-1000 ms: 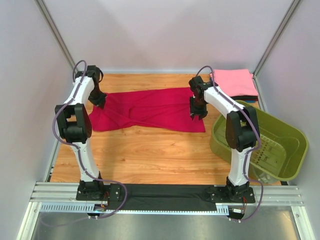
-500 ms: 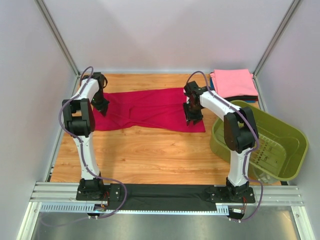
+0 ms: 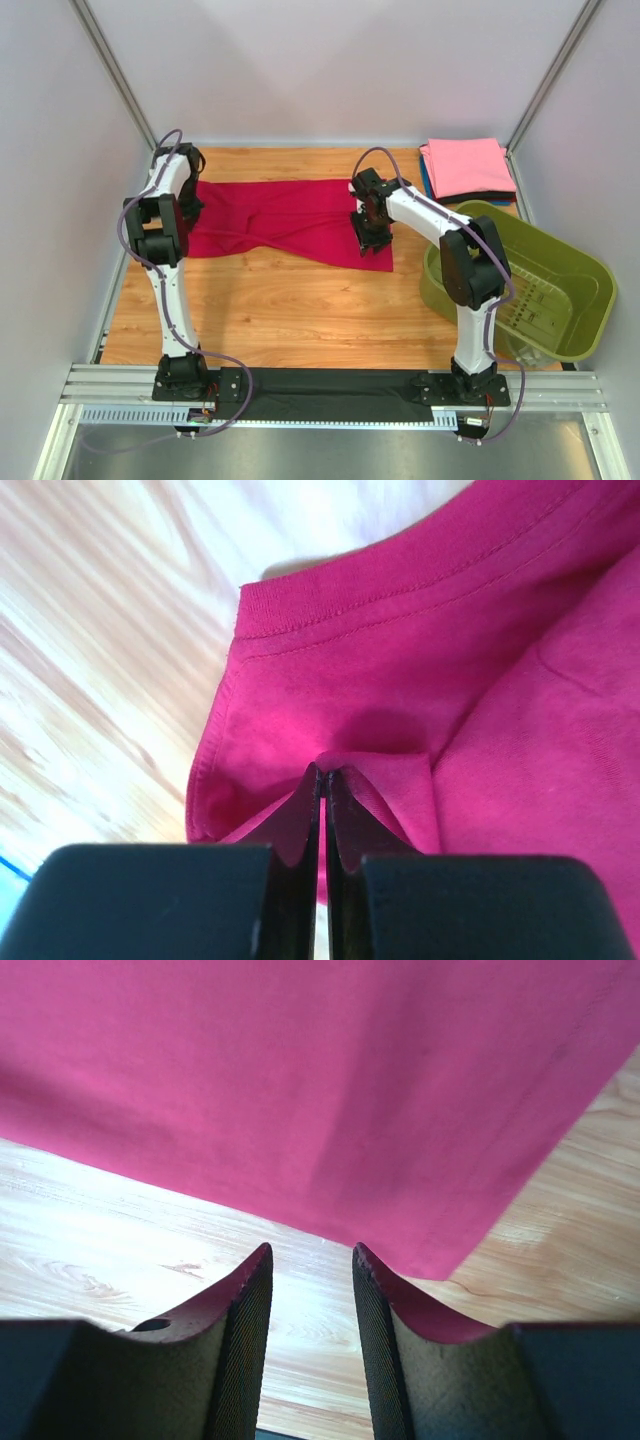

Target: Fold and stack the t-shirts

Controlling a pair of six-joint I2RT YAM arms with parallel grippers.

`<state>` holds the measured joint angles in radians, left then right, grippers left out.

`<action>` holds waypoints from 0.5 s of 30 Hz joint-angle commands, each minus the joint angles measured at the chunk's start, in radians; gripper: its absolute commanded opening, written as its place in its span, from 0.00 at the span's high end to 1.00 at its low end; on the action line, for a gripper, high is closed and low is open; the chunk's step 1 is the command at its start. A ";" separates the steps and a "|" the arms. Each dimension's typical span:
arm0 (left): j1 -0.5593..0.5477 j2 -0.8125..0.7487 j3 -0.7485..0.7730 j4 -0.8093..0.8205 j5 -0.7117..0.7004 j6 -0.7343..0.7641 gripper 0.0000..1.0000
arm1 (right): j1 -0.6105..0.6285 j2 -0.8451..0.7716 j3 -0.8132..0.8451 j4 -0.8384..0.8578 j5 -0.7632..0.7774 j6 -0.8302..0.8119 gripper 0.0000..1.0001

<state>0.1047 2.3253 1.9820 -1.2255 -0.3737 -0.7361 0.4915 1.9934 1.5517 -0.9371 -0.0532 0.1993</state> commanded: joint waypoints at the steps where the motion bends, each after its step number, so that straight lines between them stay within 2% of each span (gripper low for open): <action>1: 0.013 0.040 0.089 -0.038 -0.086 0.066 1.00 | 0.002 -0.022 0.039 0.011 0.004 -0.021 0.61; 8: 0.026 0.082 0.204 -0.032 -0.106 0.144 1.00 | 0.053 -0.094 -0.111 0.106 -0.022 -0.126 0.60; 15: 0.026 0.097 0.222 -0.008 -0.085 0.184 1.00 | 0.056 -0.148 -0.220 0.159 0.042 -0.185 0.61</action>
<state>0.1200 2.4088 2.1719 -1.2392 -0.4374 -0.5934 0.5514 1.9182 1.3655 -0.8417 -0.0505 0.0677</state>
